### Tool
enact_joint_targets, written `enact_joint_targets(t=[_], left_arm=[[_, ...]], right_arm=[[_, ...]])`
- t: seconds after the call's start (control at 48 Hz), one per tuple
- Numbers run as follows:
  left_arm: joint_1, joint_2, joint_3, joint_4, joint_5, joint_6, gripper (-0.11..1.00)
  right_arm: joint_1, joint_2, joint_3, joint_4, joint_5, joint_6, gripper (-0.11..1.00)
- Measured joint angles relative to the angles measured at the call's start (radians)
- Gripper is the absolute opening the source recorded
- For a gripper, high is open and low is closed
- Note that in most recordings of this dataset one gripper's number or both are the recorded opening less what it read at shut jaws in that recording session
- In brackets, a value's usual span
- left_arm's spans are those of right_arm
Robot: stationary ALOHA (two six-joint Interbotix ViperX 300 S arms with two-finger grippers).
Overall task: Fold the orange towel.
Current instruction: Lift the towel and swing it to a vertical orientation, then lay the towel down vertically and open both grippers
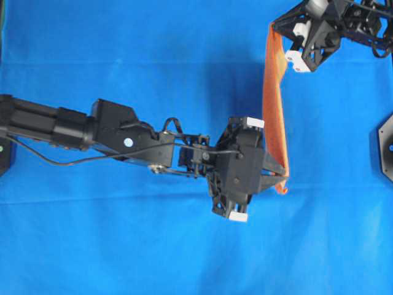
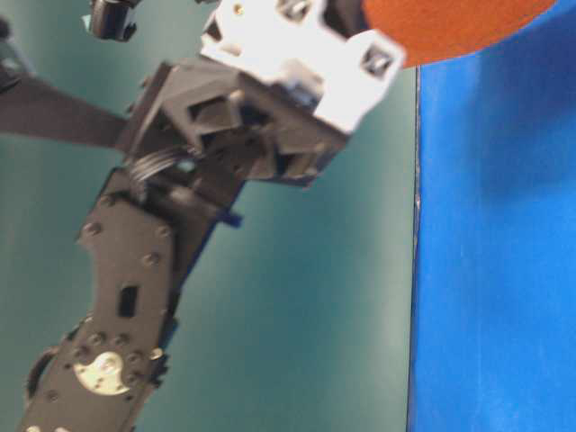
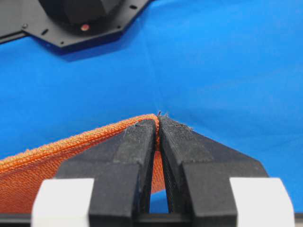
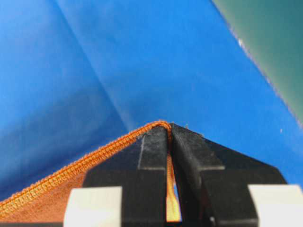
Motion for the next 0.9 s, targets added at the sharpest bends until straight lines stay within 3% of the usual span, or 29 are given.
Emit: enact_joint_targets(t=[0.229,0.437,0.604,0.895], left_arm=[[0.000,-0.006,0.083,-0.002,0.031,-0.049,0.02],[-0.002,-0.075,0.235,-0.002,0.034,-0.129,0.02],[-0.005,-0.130,0.365,-0.002,0.018,-0.196,0.02],[-0.014,-0.152,0.433,-0.002,-0.026,-0.232,0.03]], right_arm=[[0.002,0.101,-0.032,0.000,-0.009,-0.003,0.03],[0.054,0.275,-0.141,-0.003,-0.058,-0.005,0.03],[0.087,0.371,-0.225,-0.037,-0.066,-0.005,0.03],[0.117,0.405,-0.275,-0.072,-0.067,-0.006,0.03]])
